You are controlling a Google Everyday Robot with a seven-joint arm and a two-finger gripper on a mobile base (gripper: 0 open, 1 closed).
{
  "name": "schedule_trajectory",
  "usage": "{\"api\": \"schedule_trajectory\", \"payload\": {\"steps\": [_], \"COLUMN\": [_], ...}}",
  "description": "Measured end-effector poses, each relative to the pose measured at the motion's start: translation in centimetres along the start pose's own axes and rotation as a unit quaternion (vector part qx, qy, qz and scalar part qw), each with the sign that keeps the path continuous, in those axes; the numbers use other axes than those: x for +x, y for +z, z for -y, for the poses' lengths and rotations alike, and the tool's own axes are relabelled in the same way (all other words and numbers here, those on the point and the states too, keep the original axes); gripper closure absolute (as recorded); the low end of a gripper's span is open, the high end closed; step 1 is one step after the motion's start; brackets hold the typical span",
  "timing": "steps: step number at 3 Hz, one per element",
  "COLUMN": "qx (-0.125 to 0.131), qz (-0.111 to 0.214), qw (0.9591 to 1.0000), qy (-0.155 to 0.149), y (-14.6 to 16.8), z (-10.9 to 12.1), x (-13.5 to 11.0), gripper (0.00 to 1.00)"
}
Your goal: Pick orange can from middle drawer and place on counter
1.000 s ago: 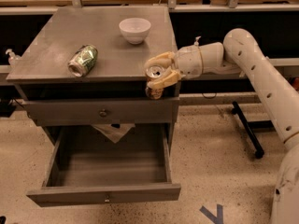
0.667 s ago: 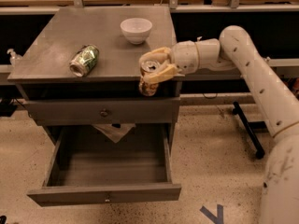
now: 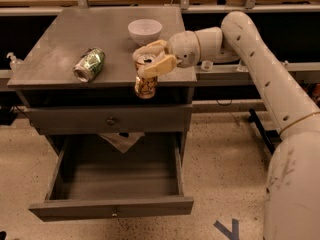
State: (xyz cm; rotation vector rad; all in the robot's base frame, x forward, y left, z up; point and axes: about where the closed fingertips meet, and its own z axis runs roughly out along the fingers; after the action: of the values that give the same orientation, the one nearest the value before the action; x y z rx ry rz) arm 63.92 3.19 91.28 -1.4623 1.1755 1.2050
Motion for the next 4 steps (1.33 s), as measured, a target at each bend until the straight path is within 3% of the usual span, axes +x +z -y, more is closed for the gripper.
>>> {"api": "schedule_trajectory", "payload": {"steps": [1, 2, 3, 4], "qx": [-0.018, -0.019, 0.032, 0.109], "qz": [-0.028, -0.046, -0.049, -0.046], "qw": [0.9993, 0.9982, 0.9973, 0.9920], "qy": [0.018, 0.035, 0.045, 0.046], "y": [1.0, 1.3, -0.8, -4.5], "z": [2.0, 4.9, 8.1, 10.7], "x": [-1.0, -0.5, -1.3, -2.5], "gripper": [1.00, 1.00, 0.84, 0.61]}}
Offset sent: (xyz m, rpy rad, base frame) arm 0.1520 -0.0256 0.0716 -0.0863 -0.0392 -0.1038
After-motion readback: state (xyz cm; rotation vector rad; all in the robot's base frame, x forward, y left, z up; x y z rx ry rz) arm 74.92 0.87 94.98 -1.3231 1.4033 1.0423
